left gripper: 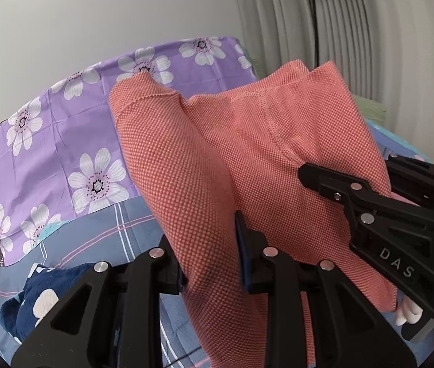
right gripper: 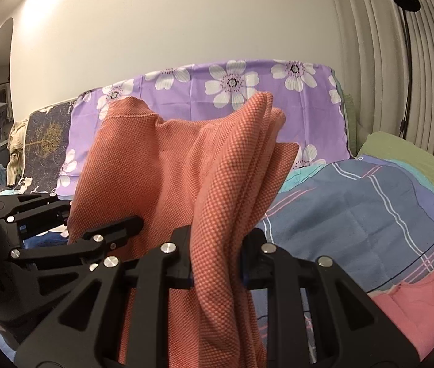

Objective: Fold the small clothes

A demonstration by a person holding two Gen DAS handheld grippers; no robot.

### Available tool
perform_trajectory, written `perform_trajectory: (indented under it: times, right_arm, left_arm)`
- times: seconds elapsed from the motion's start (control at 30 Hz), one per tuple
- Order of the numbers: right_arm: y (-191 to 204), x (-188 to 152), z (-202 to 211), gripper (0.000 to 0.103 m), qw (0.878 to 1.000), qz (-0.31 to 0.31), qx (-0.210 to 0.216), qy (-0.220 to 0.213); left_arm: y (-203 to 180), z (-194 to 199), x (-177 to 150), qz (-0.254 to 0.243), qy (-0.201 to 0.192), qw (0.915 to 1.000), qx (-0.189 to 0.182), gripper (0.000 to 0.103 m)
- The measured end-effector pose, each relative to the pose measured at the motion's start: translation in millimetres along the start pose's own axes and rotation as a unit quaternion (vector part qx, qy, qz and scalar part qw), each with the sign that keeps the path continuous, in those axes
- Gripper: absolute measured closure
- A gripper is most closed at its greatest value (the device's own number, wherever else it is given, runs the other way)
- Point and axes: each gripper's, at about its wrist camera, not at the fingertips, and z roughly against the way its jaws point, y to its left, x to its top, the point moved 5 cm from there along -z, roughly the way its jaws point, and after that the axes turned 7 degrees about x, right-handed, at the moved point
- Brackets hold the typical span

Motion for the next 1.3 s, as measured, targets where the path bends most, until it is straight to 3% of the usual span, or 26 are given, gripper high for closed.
perform_trajectory:
  times: [0.17, 0.27, 0.3, 0.33, 0.4, 0.53, 0.7, 0.83, 0.97, 1.1, 1.2, 1.27, 1.3]
  right_arm:
    - [-1.6, -7.9, -27.8, 0.083, 1.000, -0.005, -0.010, 0.014]
    - [-7.8, -18.7, -45.6, 0.082, 0.999, -0.015, -0.019, 0.032]
    - [-12.0, -25.3, -54.0, 0.078, 0.998, -0.018, -0.034, 0.045]
    - [-18.0, -33.4, -62.0, 0.067, 0.996, -0.023, -0.056, 0.064]
    - [-29.3, -49.6, -69.3, 0.061, 0.992, -0.042, -0.086, 0.087]
    - [-46.2, -94.9, -72.4, 0.061, 0.986, -0.090, -0.066, 0.125]
    - [-46.2, -121.3, -65.2, 0.062, 0.979, -0.122, -0.049, 0.153]
    - [-27.8, -141.6, -58.2, 0.053, 0.975, -0.085, -0.055, 0.198]
    - [-15.4, -148.6, -29.6, 0.049, 0.976, -0.076, -0.052, 0.195]
    - [-10.5, -138.9, 22.9, 0.052, 0.983, -0.119, -0.020, 0.139]
    - [11.8, -130.0, 76.3, 0.052, 0.991, -0.099, -0.004, 0.093]
    - [24.1, -128.4, 112.7, 0.035, 0.994, -0.082, -0.007, 0.067]
    - [29.1, -129.0, 133.1, 0.016, 0.995, -0.079, -0.019, 0.053]
  left_arm:
    - [3.8, -22.0, -7.0, 0.008, 0.014, 0.9998, 0.012, 0.075]
    - [7.5, -39.4, -17.0, 0.016, 0.037, 0.9987, 0.031, 0.061]
    - [9.8, -46.3, -22.9, 0.016, 0.050, 0.9976, 0.044, 0.056]
    - [11.6, -51.0, -27.5, 0.014, 0.059, 0.9964, 0.059, 0.053]
    - [18.2, -56.4, -39.2, 0.008, 0.070, 0.9937, 0.087, 0.053]
    - [23.7, -62.9, -69.6, 0.009, 0.105, 0.9923, 0.065, 0.052]
    - [2.4, -75.1, -120.3, -0.043, 0.172, 0.9825, 0.058, 0.052]
    - [-4.7, -59.1, -142.0, -0.056, 0.142, 0.9848, 0.084, 0.052]
    - [4.7, -39.6, -142.6, -0.026, 0.147, 0.9870, 0.058, 0.052]
    - [7.3, -0.2, -142.1, 0.013, 0.131, 0.9910, 0.023, 0.050]
    - [5.7, 39.5, -145.6, 0.066, 0.102, 0.9925, -0.013, 0.047]
    - [0.9, 65.8, -148.8, 0.080, 0.081, 0.9931, -0.031, 0.044]
    - [-2.2, 86.1, -151.3, 0.087, 0.066, 0.9932, -0.040, 0.040]
